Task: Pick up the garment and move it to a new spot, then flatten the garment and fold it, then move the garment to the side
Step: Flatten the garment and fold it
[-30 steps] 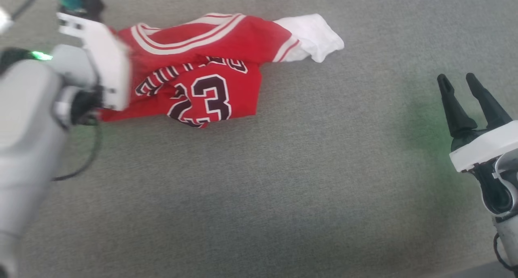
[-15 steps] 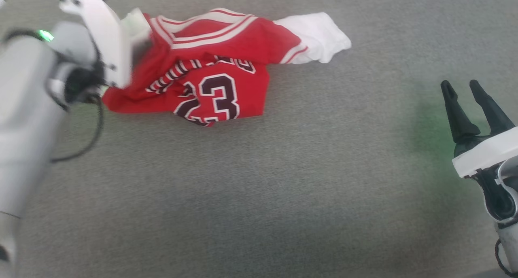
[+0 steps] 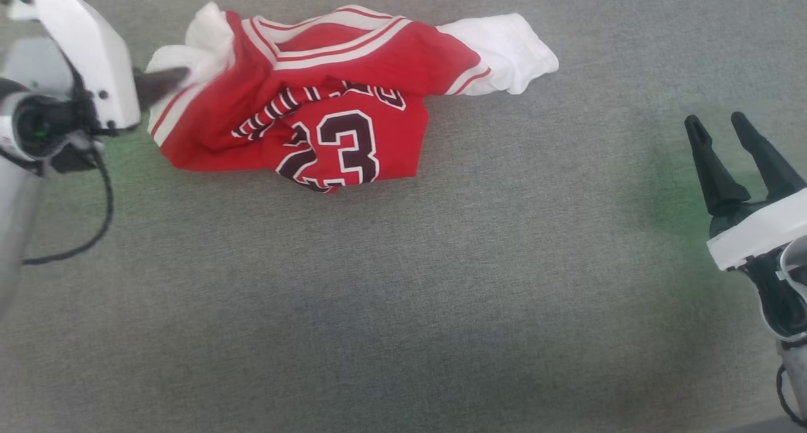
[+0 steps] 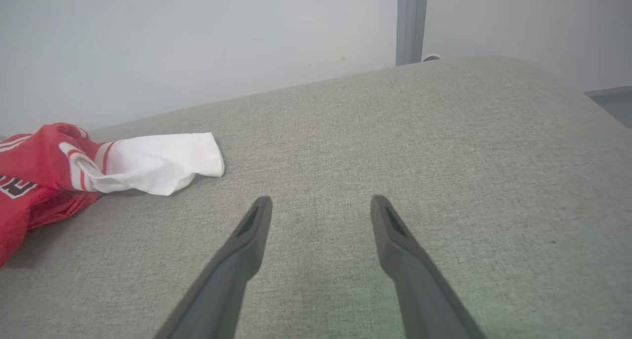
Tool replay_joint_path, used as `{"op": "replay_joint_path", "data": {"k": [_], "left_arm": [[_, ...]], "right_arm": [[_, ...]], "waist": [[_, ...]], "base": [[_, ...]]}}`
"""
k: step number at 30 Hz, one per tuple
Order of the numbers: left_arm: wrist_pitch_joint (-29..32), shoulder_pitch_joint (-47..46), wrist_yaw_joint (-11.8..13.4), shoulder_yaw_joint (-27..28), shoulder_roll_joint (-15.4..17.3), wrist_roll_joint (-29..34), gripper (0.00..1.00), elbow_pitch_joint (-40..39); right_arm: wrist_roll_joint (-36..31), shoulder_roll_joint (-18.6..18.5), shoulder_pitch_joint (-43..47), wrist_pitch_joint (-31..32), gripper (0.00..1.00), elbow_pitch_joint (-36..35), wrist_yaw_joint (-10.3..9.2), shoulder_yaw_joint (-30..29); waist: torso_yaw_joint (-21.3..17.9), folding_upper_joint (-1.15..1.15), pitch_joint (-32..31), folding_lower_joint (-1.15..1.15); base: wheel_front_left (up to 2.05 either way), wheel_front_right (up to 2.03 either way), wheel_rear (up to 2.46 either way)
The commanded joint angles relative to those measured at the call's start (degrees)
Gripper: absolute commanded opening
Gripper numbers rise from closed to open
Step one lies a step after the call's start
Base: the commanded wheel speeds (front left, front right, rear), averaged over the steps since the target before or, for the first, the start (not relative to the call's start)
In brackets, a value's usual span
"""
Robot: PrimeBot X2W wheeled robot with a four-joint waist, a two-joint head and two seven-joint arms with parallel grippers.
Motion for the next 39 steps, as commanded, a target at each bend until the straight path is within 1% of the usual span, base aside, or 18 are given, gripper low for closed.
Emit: {"op": "replay_joint_path", "data": {"k": [1, 5, 7, 9, 10, 11, 12, 18, 21, 23, 28, 33, 34, 35, 36, 37, 38, 39], "left_arm": [[0.30, 0.39, -0.50, 0.55, -0.02, -0.65, 1.00, 0.51], [0.75, 1.18, -1.05, -1.26, -0.26, 0.70, 1.00, 1.92], [0.53, 0.81, -0.75, -1.14, -1.07, 0.34, 1.00, 2.78], [0.42, 0.66, -1.33, -1.54, -1.60, 0.43, 1.00, 3.47], [0.13, 0.51, -1.53, -1.54, -1.88, 0.37, 0.96, 3.80], [-0.29, 0.29, -1.46, -1.32, -2.18, 0.23, 0.51, 4.12], [-0.75, 0.03, -1.54, -1.07, -2.45, 0.03, 0.00, 4.45], [-5.00, -0.84, -2.08, 0.43, -2.34, 0.01, 0.00, 5.81], [-8.14, -0.17, -2.05, 1.68, -1.23, 0.11, 0.00, 6.68], [-9.78, 1.11, -1.47, 2.86, -0.11, -0.53, 0.00, 7.47], [-11.69, 4.39, -0.88, 3.33, 2.97, 0.14, 0.00, 8.64], [-14.35, 6.96, -0.88, 2.83, 3.00, 1.09, 0.00, 9.75], [-15.02, 7.18, -0.85, 2.63, 2.90, 1.52, 0.02, 10.07], [-15.82, 7.34, -0.71, 2.43, 2.70, 1.94, 0.16, 10.42], [-16.70, 7.51, -0.72, 2.22, 2.48, 2.41, 0.46, 10.71], [-17.86, 7.67, -1.02, 2.10, 2.34, 2.50, 0.97, 10.91], [-19.27, 7.95, -1.38, 2.12, 2.26, 2.68, 1.00, 11.08], [-20.91, 8.39, -1.71, 2.20, 2.08, 3.06, 1.00, 11.10]], "right_arm": [[-0.26, -0.18, 0.50, 0.29, 1.00, -0.50, 0.00, -0.39], [-0.59, -0.40, 0.55, 0.87, 1.00, -1.46, 0.00, -0.85], [-0.80, -0.28, 0.50, 1.14, 1.00, -1.73, 0.00, -0.94], [-1.07, -0.11, 0.48, 1.39, 1.00, -2.04, 0.00, -0.93], [-1.20, -0.03, 0.52, 1.56, 1.00, -2.17, 0.00, -0.94], [-1.29, -0.01, 0.62, 1.66, 1.00, -2.28, 0.00, -1.01], [-1.34, -0.03, 0.76, 1.70, 1.00, -2.35, 0.00, -1.11], [-1.87, -0.14, 1.42, 2.30, 1.00, -2.68, 0.00, -2.21], [-2.38, -0.06, 2.10, 2.86, 1.00, -3.01, 0.00, -2.60], [-2.51, 0.16, 2.22, 3.33, 1.00, -3.29, 0.00, -2.65], [-2.97, 0.43, 2.50, 4.41, 1.00, -4.14, 0.00, -3.08], [-3.27, 0.05, 3.12, 5.30, 1.00, -5.11, 0.00, -3.61], [-3.48, -0.14, 3.13, 5.58, 1.00, -5.33, 0.00, -3.58], [-3.66, -0.34, 3.10, 5.76, 1.00, -5.51, 0.00, -3.57], [-3.79, -0.55, 3.18, 5.96, 1.00, -5.80, 0.00, -3.48], [-4.08, -0.82, 3.28, 6.37, 1.00, -6.14, 0.00, -3.37], [-4.32, -1.12, 3.33, 6.54, 1.00, -6.46, 0.00, -3.15], [-4.57, -1.50, 3.31, 7.04, 1.00, -6.83, 0.00, -2.82]], "waist": [[-0.29, 0.00, 0.29, 0.00], [-0.58, 0.00, 0.78, 0.00], [-0.65, 0.00, 0.97, 0.00], [-0.68, 0.00, 1.06, 0.00], [-0.62, 0.00, 1.04, 0.00], [-0.50, 0.00, 0.99, 0.00], [-0.32, 0.00, 0.89, 0.00], [1.61, 0.00, -0.36, 0.00], [2.90, 0.00, -1.45, 0.00], [3.48, 0.00, -2.10, 0.00], [4.18, 0.00, -2.75, 0.00], [4.34, 0.00, -2.91, 0.00], [4.36, 0.00, -2.98, 0.00], [4.41, 0.00, -3.14, 0.00], [4.52, 0.00, -3.40, 0.00], [4.67, 0.00, -3.68, 0.00], [4.82, 0.00, -3.99, 0.00], [5.05, 0.00, -4.35, 0.00]], "base": [[0.00, 0.00, 0.00], [0.00, 0.00, 0.00], [0.00, 0.00, 0.00], [0.00, 0.00, 0.00], [0.00, 0.00, 0.00], [0.00, 0.00, 0.00], [0.00, 0.00, 0.00], [0.00, 0.00, 0.00], [0.00, 0.00, 0.00], [0.00, 0.00, 0.00], [0.00, 0.00, 0.00], [0.00, 0.00, 0.00], [0.00, 0.00, 0.00], [0.00, 0.00, 0.00], [0.00, 0.00, 0.00], [0.00, 0.00, 0.00], [0.00, 0.00, 0.00], [0.00, 0.00, 0.00]]}}
